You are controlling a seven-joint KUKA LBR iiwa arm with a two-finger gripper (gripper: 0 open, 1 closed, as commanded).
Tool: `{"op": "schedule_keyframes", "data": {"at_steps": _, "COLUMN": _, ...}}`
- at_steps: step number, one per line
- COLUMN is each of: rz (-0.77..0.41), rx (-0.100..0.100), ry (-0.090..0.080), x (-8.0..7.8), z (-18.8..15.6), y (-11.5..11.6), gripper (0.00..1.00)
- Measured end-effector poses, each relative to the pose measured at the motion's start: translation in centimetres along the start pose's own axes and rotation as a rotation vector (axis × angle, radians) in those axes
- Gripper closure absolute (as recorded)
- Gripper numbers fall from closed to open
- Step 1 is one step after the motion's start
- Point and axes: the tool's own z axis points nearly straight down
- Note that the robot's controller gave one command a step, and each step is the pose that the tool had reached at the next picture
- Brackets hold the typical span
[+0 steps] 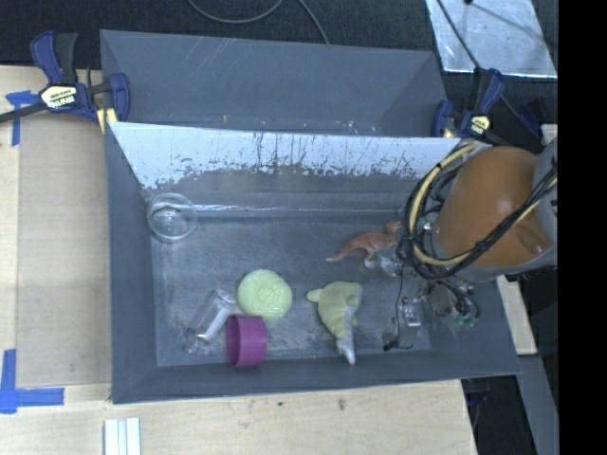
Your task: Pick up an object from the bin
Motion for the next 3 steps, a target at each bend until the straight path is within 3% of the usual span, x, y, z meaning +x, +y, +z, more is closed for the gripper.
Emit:
{"op": "schedule_keyframes", "data": {"at_steps": 1, "rz": -0.003, "rx": 0.001, "ry": -0.009, "x": -0.2, "z": -0.4, "y": 0.0, "gripper": 0.00}}
{"op": "schedule_keyframes", "data": {"at_steps": 2, "rz": -0.067, "rx": 0.001, "ry": -0.009, "x": -3.2, "z": 5.5, "y": 4.1, "gripper": 0.00}}
{"op": "schedule_keyframes", "data": {"at_steps": 3, "rz": -0.089, "rx": 0.001, "ry": -0.005, "x": -3.2, "z": -1.0, "y": 4.0, "gripper": 0.00}}
